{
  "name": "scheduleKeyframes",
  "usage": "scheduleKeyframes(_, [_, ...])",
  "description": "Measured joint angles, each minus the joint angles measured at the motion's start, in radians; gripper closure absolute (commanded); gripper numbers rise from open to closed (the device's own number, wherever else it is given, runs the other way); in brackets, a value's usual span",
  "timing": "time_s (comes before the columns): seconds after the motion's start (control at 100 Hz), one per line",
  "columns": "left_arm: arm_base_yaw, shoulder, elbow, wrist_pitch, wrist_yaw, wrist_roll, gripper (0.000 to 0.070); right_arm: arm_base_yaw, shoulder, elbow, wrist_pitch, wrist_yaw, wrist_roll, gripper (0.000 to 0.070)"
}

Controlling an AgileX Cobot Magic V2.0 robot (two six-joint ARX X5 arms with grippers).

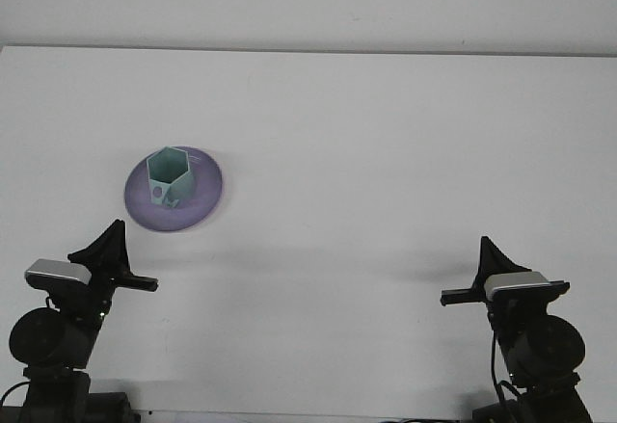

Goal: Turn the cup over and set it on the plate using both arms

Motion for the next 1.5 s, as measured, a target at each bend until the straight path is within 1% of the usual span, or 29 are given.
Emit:
scheduleKeyframes(0.19, [0.0,-0.002,0.0,-0.002,0.0,0.0,0.0686,0.0,0.0,0.0,0.0,0.0,0.0,0.07])
scheduleKeyframes(0.3, [0.0,-0.051,-0.009,-0.006,-0.003,0.001,0.0686,0.0,0.0,0.0,0.001,0.0,0.0,0.07])
scheduleKeyframes(0.35, [-0.005,-0.094,-0.028,0.003,-0.016,0.014,0.0686,0.0,0.0,0.0,0.001,0.0,0.0,0.07])
scheduleKeyframes(0.42, [-0.026,-0.169,-0.079,0.011,-0.073,0.048,0.0686,0.0,0.0,0.0,0.003,0.0,0.0,0.07])
scheduleKeyframes(0.52, [-0.059,-0.242,-0.18,0.018,-0.2,0.063,0.0686,0.0,0.0,0.0,0.013,0.0,0.0,0.07])
scheduleKeyframes(0.57, [-0.061,-0.272,-0.235,0.006,-0.22,0.063,0.0686,0.0,0.0,0.0,0.015,0.0,0.0,0.07])
scheduleKeyframes(0.74, [-0.061,-0.347,-0.355,0.021,-0.213,0.054,0.0686,0.0,0.0,0.0,0.015,0.0,0.0,0.07])
scheduleKeyframes(0.86, [-0.061,-0.353,-0.389,0.042,-0.14,0.054,0.0686,0.0,0.0,0.0,0.023,0.0,0.0,0.07])
scheduleKeyframes(0.92, [-0.062,-0.353,-0.389,0.056,-0.12,0.056,0.0686,0.0,0.0,0.0,0.024,0.0,0.0,0.07])
scheduleKeyframes(1.5, [-0.063,-0.356,-0.389,0.051,-0.118,0.029,0.0686,0.0,0.0,0.0,0.03,0.0,0.0,0.07])
